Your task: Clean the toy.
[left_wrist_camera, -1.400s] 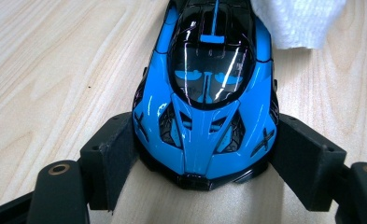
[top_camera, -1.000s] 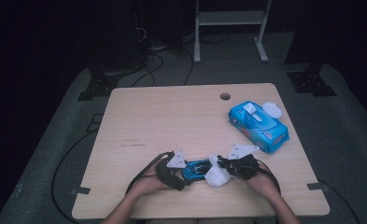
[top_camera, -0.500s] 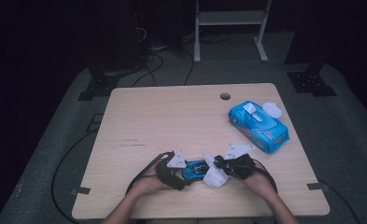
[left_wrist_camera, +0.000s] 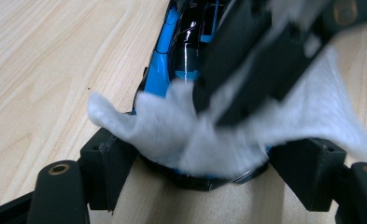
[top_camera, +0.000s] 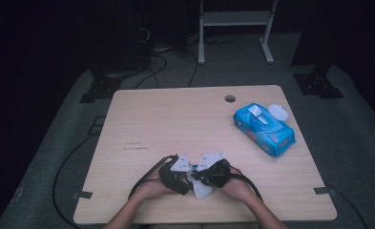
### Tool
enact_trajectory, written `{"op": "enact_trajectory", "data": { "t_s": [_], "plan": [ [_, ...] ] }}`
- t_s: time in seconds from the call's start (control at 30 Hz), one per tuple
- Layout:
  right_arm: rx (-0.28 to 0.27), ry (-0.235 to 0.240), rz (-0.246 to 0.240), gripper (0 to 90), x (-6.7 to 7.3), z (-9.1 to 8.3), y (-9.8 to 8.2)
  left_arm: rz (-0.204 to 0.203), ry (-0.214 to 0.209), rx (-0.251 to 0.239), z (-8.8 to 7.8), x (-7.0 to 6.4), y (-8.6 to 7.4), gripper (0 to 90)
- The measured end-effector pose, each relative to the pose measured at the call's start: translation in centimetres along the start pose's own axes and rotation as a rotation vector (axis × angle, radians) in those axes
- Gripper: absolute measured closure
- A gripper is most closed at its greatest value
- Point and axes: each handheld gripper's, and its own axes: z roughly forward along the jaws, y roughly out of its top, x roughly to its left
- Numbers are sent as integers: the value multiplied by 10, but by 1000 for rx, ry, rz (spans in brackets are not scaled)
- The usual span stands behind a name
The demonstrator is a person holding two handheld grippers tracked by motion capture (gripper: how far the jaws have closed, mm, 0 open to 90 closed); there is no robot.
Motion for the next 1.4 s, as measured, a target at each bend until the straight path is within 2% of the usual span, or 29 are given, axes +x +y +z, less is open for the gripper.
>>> {"op": "enact_trajectory", "data": {
  "t_s": [0.2, 0.33, 0.47, 0.6, 0.67, 0.7, 0.83, 0.93, 1.0, 1.07, 1.13, 1.17, 1.23, 1.3, 1.4],
  "plan": [
    [14, 22, -16, 839, 0, 2, 3, 0, 2, 0, 0, 0, 0, 252],
    [26, 12, -33, 839, -2, -2, 2, -1, 1, -1, 0, 0, 0, 251],
    [13, -10, 5, 839, -11, -7, 0, 1, 1, 1, 0, 0, 0, 251],
    [16, 2, -4, 839, -5, -1, 3, -2, 1, -1, 0, 0, 0, 251],
    [23, 20, -42, 839, 3, 8, 8, 6, 0, 7, 0, 0, 0, 251],
    [29, 35, -45, 839, 4, 9, 10, -1, 3, 0, 0, 0, 0, 251],
    [35, 42, -53, 839, 3, 8, 10, 2, 2, 0, 0, 0, 0, 251],
    [31, 31, -45, 839, -1, 8, 10, -4, 1, -4, 1, 0, 0, 251],
    [27, -5, -40, 839, -5, 11, 12, -6, 1, -2, 0, 0, 0, 251],
    [40, -30, -65, 839, -8, 12, 13, -4, 2, -2, 1, 0, 0, 251],
    [48, -42, -66, 840, -11, 11, 13, -4, 1, -1, 0, 0, 0, 251],
    [39, -56, -33, 840, -18, 6, 9, -3, 2, -1, 0, 0, 0, 251],
    [43, -84, -6, 840, -25, 0, 5, -1, 3, 1, 0, 0, 0, 251],
    [36, -85, 37, 840, -34, -4, 0, 5, 2, 0, 1, 0, 1, 251],
    [31, -84, 43, 840, -32, -1, 2, 6, 2, 1, 1, 0, 1, 251]
  ]
}}
